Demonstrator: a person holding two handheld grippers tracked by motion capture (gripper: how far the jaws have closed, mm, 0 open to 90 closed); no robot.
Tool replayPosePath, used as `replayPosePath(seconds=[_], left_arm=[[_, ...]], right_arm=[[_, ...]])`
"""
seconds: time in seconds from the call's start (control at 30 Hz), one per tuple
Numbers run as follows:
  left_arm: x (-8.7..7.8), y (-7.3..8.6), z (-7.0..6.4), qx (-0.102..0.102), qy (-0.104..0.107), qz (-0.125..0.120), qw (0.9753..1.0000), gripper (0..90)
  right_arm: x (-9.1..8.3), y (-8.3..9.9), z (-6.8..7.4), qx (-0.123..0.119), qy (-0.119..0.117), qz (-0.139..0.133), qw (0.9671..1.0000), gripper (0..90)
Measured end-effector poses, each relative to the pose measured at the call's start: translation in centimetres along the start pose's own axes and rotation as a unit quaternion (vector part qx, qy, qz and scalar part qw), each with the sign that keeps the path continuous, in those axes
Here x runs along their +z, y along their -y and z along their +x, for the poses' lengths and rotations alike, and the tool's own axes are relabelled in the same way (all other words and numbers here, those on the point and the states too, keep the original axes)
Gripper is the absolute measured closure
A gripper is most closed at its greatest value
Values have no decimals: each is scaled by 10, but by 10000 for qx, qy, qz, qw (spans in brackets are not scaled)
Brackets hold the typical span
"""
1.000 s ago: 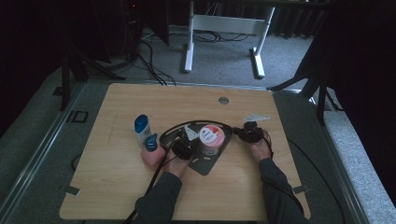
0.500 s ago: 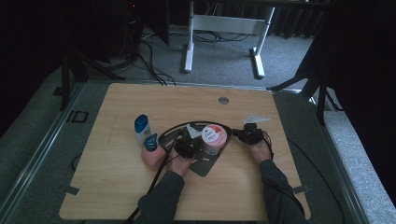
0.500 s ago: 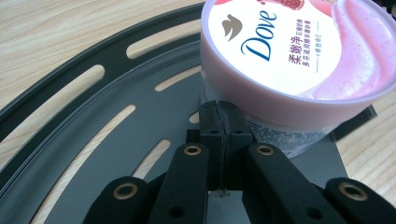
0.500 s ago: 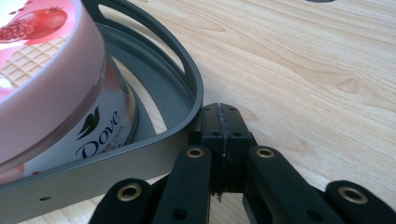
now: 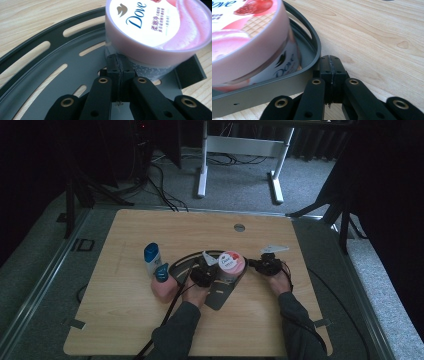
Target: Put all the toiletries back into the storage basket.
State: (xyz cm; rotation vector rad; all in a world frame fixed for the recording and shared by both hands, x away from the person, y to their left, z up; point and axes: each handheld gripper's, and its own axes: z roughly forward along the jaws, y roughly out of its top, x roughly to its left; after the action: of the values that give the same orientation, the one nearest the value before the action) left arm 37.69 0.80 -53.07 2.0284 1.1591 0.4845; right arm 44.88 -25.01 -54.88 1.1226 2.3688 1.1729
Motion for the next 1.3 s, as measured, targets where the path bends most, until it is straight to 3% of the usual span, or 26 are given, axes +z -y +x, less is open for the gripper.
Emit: replayPosePath(seconds=[0.63, 0.9, 1.3], left_arm=[[5, -3, -4, 5, 115, 21, 9999, 881], [-2, 0, 0, 37, 274, 31, 9996, 797], [-18, 11, 6, 267, 576, 238, 9977, 687]], right_arm=[[0, 3, -1, -56, -75, 52, 9999, 900], [0, 6, 1, -65, -35, 132, 9999, 880], [-11, 20, 9, -193, 37, 132, 9997, 796]])
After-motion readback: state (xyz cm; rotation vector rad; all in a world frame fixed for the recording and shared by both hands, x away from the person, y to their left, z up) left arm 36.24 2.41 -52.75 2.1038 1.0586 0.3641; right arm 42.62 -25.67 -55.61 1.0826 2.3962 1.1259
